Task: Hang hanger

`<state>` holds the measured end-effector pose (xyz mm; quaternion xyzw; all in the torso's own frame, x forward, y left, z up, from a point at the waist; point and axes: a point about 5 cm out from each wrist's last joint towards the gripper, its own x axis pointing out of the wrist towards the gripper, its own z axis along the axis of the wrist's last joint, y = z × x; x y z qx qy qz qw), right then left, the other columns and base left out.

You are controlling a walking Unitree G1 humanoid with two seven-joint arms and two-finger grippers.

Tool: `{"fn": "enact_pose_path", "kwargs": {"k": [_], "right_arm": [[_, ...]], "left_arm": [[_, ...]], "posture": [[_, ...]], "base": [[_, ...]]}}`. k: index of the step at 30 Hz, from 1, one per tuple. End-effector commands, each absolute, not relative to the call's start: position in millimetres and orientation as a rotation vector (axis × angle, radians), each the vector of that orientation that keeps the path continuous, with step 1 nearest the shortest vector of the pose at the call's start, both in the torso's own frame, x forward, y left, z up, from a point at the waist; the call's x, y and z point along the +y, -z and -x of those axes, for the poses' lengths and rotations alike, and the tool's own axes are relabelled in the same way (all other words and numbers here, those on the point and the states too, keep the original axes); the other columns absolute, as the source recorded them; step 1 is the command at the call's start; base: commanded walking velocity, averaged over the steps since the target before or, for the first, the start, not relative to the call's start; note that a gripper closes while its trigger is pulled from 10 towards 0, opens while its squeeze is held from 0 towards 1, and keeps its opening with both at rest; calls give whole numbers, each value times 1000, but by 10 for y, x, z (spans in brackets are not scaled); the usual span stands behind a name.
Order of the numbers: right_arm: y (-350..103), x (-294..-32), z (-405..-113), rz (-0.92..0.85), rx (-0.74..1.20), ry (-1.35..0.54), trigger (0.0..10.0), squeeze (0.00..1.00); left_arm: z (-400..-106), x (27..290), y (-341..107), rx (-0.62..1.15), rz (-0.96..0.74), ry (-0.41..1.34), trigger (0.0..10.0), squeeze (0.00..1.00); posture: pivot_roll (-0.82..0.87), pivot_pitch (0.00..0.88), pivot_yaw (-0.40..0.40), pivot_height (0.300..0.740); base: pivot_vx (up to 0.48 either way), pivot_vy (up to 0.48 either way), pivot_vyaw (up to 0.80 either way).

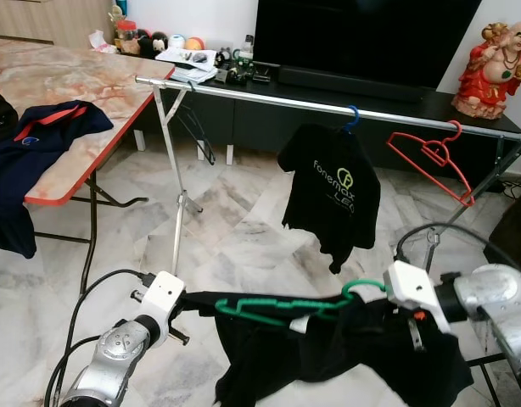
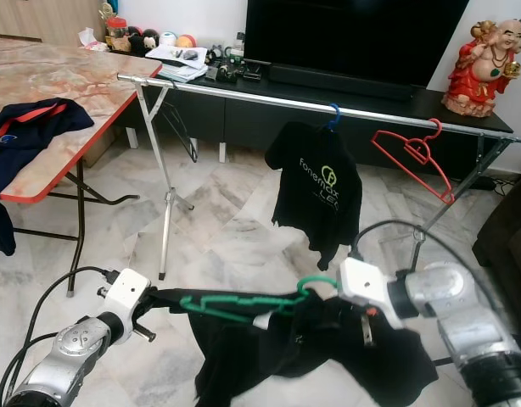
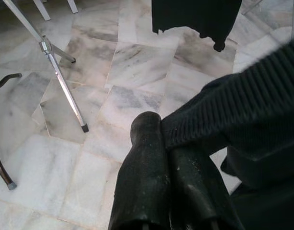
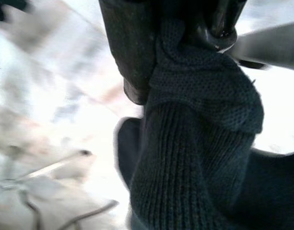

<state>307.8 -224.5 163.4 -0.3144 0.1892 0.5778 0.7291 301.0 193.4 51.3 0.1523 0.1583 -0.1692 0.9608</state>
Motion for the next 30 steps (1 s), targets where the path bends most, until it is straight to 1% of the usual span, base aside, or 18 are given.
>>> {"fn": "enact_pose_path", "kwargs": {"k": [1,2,3,6,8,10,13,14,15,19,23,25,26,27,28,29,30], "right_arm": [[-1711,-2402,-3138,802,430,-1163,0,0],[-1725,-2345,-3176,809,402,-1144,0,0],[-1725,-2345,-3176,809,402,-1144,0,0],[-1669,-2222,-3160,911,400,-1198,0,0],[-1648,-2195,-3170,945,401,-1199,0,0],[-1622,-2172,-3299,978,397,-1079,0,0],[-1602,-2144,-3315,955,399,-1076,0,0],[-1579,-2127,-3317,967,406,-1076,0,0],[-1576,-2131,-3351,1018,410,-1029,0,0],[-1595,-2125,-3390,1071,405,-986,0,0],[-1605,-1989,-3371,1047,370,-1035,0,0],[-1571,-1846,-3363,1017,347,-1052,0,0],[-1571,-1846,-3363,1017,347,-1052,0,0],[-1532,-1752,-3349,993,337,-1068,0,0],[-1532,-1752,-3349,993,337,-1068,0,0],[-1509,-1696,-3327,975,331,-1094,0,0],[-1469,-1611,-3299,947,332,-1119,0,0]], "left_arm": [[-2965,2098,-475,362,-321,294,0,0],[-2969,2097,-487,358,-325,300,0,0],[-2969,2097,-487,358,-325,300,0,0],[-3014,2126,-589,333,-337,296,0,0],[-3031,2135,-635,320,-342,299,0,0],[-3061,2146,-725,294,-362,310,0,0],[-3087,2146,-783,274,-365,305,0,0],[-3113,2132,-846,255,-367,307,0,0],[-3124,2096,-905,244,-358,332,0,0],[-3102,2031,-946,244,-359,401,0,0],[-3048,1922,-1055,231,-354,513,0,0],[-3055,1860,-1204,193,-344,542,0,0],[-3055,1860,-1204,193,-344,542,0,0],[-3049,1782,-1311,164,-336,585,0,0],[-3049,1782,-1311,164,-336,585,0,0],[-3051,1736,-1380,139,-332,605,0,0],[-3067,1672,-1523,94,-323,621,0,0]], "posture": [[53,65,-95,740],[57,66,-95,740],[57,66,-95,740],[70,65,-94,740],[80,63,-92,740],[85,61,-93,740],[92,59,-95,740],[93,59,-95,740],[91,57,-96,740],[89,55,-96,740],[98,51,-97,740],[97,48,-100,740],[97,48,-100,740],[103,46,-100,740],[103,46,-100,740],[107,44,-101,740],[106,44,-101,740]], "base": [[0,0,0],[0,0,0],[0,0,0],[0,0,0],[0,0,0],[0,0,0],[0,0,0],[0,0,0],[0,0,0],[0,0,0],[0,0,0],[0,0,0],[0,0,0],[0,0,0],[0,0,0],[0,0,0],[0,0,0]]}}
